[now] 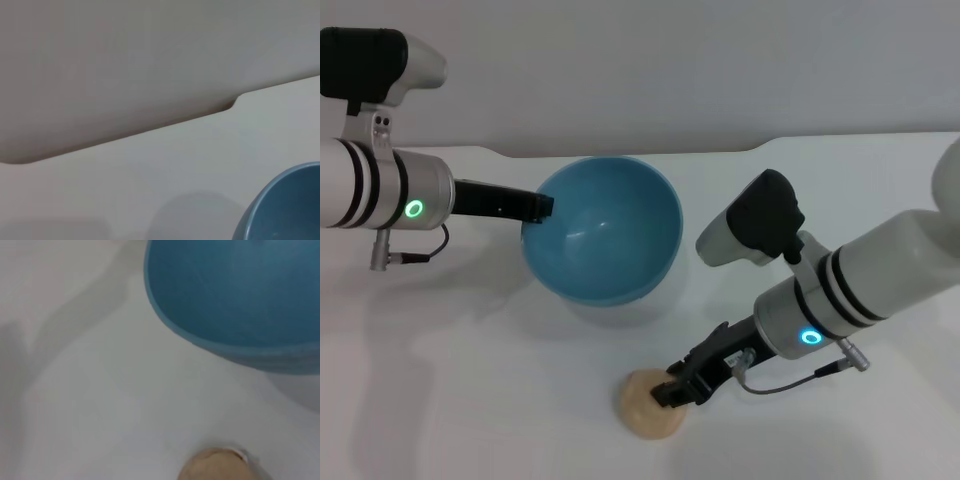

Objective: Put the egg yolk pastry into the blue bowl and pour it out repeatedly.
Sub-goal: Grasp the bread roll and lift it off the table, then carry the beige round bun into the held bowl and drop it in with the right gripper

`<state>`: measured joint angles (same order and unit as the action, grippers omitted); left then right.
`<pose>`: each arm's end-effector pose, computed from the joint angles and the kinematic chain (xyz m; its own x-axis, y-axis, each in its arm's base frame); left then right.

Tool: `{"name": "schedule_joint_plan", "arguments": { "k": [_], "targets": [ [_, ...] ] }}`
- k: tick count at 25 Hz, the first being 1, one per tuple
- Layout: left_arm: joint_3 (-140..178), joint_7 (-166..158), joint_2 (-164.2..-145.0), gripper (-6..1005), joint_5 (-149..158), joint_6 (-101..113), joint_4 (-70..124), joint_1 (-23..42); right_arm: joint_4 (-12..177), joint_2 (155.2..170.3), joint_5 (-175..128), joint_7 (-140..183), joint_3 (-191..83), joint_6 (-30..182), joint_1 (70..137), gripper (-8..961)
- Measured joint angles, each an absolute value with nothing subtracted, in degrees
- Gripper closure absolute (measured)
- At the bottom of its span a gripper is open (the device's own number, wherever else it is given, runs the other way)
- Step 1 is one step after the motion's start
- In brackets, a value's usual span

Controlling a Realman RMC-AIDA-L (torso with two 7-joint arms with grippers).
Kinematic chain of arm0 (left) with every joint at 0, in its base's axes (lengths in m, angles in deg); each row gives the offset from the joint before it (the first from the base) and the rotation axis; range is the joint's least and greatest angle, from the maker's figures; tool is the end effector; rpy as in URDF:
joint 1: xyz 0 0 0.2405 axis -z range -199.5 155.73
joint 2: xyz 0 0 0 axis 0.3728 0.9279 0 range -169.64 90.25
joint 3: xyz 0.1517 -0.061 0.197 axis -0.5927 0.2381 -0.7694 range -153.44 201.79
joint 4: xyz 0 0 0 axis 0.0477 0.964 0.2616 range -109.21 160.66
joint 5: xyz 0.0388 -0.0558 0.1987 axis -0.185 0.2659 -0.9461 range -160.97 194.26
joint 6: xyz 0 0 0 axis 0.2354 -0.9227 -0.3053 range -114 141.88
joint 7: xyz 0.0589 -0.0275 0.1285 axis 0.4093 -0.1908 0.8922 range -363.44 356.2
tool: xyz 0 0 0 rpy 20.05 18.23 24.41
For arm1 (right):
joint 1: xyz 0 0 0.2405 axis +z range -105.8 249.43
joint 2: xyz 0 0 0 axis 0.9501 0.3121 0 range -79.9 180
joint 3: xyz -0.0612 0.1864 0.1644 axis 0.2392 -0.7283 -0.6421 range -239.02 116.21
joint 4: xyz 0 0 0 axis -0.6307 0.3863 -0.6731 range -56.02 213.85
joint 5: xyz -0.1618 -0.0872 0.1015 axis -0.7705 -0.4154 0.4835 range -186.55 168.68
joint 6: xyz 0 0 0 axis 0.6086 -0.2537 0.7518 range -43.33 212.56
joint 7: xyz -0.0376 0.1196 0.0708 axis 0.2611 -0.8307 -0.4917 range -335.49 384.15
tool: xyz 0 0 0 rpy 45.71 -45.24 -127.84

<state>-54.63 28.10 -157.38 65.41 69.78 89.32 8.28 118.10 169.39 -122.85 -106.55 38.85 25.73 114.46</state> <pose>-0.2113 0.3988 -0.0104 0.6339 0.7024 0.3237 0.7585 -0.4828 -0.4377 0.1963 0.3421 -0.1269 0.7843 -0.6108 0.1087 -0.5960 -0.7904 -0.1415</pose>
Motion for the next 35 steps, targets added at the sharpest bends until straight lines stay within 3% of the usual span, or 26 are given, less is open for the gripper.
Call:
{"name": "schedule_joint_plan", "arguments": {
  "k": [15,25,35],
  "targets": [
    [-54.6,28.0,-157.3,984,64.7,72.7,90.0,8.9,121.0,168.66,-121.8,-106.6,37.7,22.0,113.1,774],
    [-54.8,24.3,-157.5,984,57.1,75.1,90.7,10.4,140.6,168.73,-118.6,-101.1,20.6,-2.6,104.6,845],
    [-55.6,24.1,-157.56,984,56.7,77.5,90.5,11.5,141.6,168.51,-105.9,-92.1,2.8,-8.4,101.5,920]
  ]
}}
